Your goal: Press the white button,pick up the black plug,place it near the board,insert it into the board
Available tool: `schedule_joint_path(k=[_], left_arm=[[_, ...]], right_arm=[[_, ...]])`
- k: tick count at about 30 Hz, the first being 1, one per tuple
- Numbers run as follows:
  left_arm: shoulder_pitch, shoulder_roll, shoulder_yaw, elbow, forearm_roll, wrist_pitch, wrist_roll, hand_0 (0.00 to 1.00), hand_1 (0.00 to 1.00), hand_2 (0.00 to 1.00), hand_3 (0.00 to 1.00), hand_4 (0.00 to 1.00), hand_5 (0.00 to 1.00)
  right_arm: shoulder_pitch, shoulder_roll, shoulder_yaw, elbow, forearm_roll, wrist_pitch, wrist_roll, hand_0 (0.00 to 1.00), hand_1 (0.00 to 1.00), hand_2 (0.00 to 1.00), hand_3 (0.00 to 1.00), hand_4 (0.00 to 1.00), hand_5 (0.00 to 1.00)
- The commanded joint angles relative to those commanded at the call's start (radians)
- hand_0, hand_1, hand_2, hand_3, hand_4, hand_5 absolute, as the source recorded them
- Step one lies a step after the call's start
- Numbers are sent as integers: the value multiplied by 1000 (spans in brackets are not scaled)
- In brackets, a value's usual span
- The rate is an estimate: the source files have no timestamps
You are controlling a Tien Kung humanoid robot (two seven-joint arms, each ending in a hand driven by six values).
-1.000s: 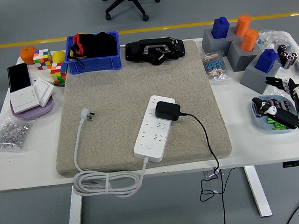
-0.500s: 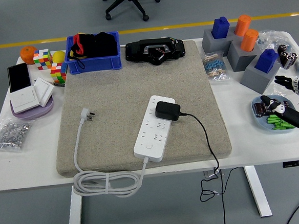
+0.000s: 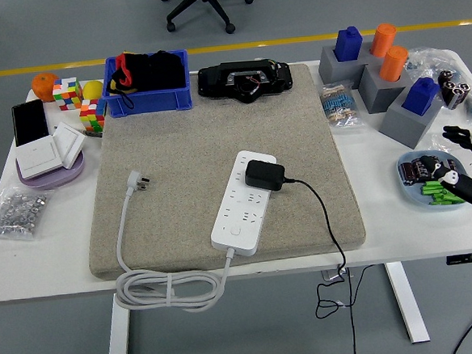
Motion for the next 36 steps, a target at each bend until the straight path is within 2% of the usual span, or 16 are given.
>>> schedule_joint_path(k=[15,36], left_arm=[[14,9,-9,0,14,-1,-9,692,637,612,640,566,203],[7,17,6,0,10,-9,-7,692,637,614,640,566,201]], right_arm=[[-16,-3,24,5,-9,10,-8,836,745,669,708,998,426],[-13,0,28,-16,-18,8,-8,835,744,659,708,998,423]])
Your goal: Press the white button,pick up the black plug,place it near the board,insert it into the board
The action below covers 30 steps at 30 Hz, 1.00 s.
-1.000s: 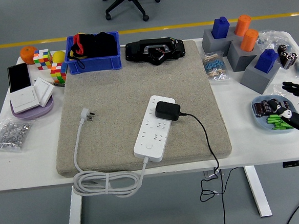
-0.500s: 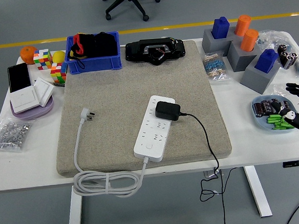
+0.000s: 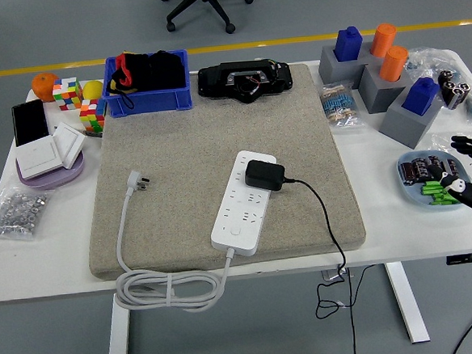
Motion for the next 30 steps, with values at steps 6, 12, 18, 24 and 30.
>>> schedule_joint_path(k=[6,12,18,24,30], left_arm=[[-1,3,0,0,-6,3,1,693,637,612,639,565,201],[3,3,-5,0,-9,8,2,692,637,613,640,566,201],[9,-2,-11,0,-7,10,7,692,637,613,640,566,201],[11,-3,-10,0,-15,13,7,692,637,614,640,566,201],[12,0,-19,0,-9,16,10,692,637,614,640,565,201]], right_arm=[[3,-4,3,8,-10,7,-18,836,745,661,709,998,422],[4,-3,12,15,-11,12,-33,837,748,665,710,998,422],[1,5,25,17,-8,13,-32,841,748,666,708,998,421],[3,7,30,7,2,10,-26,841,748,667,709,998,420],[13,8,30,5,4,9,-24,841,749,670,717,998,420]])
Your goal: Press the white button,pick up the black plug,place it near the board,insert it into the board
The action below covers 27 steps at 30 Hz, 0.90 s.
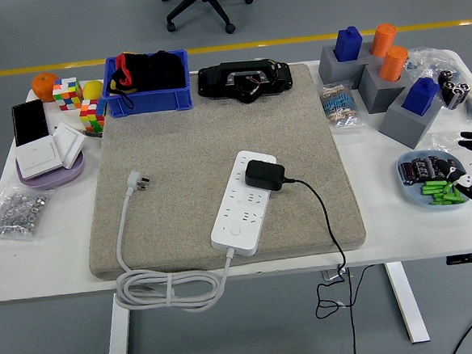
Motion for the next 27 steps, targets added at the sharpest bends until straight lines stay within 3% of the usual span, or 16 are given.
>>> schedule_joint_path(k=[6,27], left_arm=[[0,3,-27,0,22,2,7,690,637,614,640,565,200],[0,5,-8,0,-10,4,5,692,637,614,639,564,198]], right_arm=[[21,-7,-5,-1,-2,3,-2,841,750,669,716,998,418],[33,-10,4,9,-4,4,-7,846,752,673,718,998,417]])
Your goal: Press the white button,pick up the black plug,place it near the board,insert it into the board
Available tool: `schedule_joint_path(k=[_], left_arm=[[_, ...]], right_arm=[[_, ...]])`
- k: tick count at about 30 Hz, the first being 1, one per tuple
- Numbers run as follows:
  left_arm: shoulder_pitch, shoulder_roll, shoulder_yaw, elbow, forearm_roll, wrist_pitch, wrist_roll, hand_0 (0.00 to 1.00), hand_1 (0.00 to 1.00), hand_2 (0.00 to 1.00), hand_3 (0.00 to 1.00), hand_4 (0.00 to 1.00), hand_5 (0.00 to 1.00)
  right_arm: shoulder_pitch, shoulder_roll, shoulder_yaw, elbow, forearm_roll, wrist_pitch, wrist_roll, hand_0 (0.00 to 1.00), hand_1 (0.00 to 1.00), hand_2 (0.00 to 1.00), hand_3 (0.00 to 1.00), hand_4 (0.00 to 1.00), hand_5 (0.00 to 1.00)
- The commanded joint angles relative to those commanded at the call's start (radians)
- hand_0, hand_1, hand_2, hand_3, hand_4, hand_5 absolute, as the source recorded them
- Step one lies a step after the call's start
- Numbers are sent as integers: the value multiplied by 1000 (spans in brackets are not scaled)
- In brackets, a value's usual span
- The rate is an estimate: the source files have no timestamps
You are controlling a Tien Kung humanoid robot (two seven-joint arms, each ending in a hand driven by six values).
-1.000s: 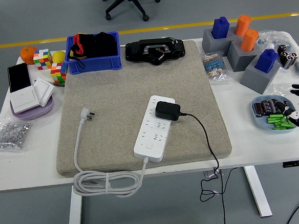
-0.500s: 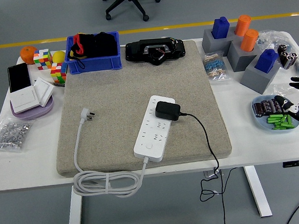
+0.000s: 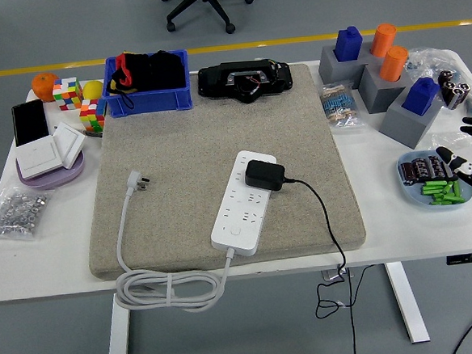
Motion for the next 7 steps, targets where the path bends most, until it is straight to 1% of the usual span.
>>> schedule_joint_path(k=[7], left_arm=[[-2,5,-12,0,17,0,2,692,637,614,639,565,199]], right_arm=[[1,-4,0,-2,0,1,-1,846,752,674,718,998,419]])
